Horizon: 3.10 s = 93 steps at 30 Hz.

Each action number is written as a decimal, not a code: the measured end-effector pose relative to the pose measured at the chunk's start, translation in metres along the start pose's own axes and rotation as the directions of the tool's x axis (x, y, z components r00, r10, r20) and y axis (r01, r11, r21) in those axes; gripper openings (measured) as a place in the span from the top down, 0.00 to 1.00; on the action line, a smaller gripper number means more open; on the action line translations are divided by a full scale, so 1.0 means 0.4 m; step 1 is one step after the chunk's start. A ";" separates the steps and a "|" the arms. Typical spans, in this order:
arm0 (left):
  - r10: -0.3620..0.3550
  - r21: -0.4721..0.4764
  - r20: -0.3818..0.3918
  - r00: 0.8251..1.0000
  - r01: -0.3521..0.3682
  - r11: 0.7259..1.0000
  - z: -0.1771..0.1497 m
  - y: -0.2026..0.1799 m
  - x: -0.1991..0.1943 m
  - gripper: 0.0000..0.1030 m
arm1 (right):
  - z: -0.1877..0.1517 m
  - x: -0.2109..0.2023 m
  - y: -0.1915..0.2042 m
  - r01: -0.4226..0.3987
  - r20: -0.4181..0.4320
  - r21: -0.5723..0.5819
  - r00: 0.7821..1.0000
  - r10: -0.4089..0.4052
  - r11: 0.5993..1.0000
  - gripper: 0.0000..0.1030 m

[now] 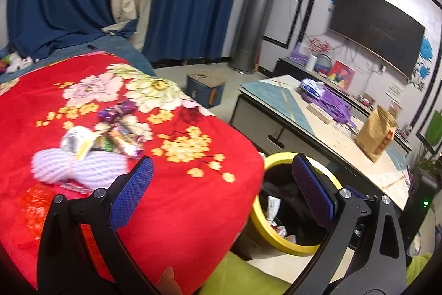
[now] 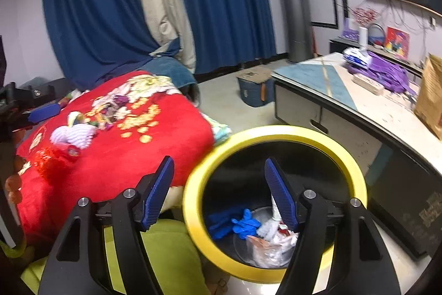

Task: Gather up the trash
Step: 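Move both tools back over the trash on the bed, then grasp the red can with the right tool while the left tool grasps the red plastic bag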

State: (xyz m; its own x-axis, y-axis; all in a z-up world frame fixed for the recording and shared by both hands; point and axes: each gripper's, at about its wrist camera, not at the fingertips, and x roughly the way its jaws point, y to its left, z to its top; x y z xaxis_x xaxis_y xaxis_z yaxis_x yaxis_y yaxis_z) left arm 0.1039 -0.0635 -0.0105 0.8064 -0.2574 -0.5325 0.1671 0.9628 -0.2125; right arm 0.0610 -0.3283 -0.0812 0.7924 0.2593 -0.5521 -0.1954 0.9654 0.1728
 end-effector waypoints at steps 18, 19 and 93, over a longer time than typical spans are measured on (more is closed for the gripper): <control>0.093 -0.121 0.085 0.992 -0.083 0.989 0.018 0.134 -0.113 0.11 | 0.091 0.012 0.220 -0.193 0.014 -0.152 0.980 0.198 0.969 0.30; 0.099 -0.129 0.087 0.991 -0.087 0.988 0.020 0.141 -0.117 0.11 | 0.094 0.015 0.231 -0.200 0.013 -0.160 0.979 0.205 0.967 0.30; 0.110 -0.444 -0.180 0.978 -0.181 0.877 -0.157 0.494 -0.102 0.87 | 0.016 0.330 0.609 -0.605 -0.423 -0.284 0.775 0.469 0.744 0.71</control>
State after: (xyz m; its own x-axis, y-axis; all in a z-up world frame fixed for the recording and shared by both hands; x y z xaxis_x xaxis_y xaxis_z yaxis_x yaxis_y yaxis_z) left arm 0.0684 0.1318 -0.0824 0.7048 -0.1602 -0.6910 -0.2511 0.8547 -0.4543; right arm 0.1218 -0.0592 -0.1068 0.2783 0.6659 -0.6922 -0.7887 0.5697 0.2309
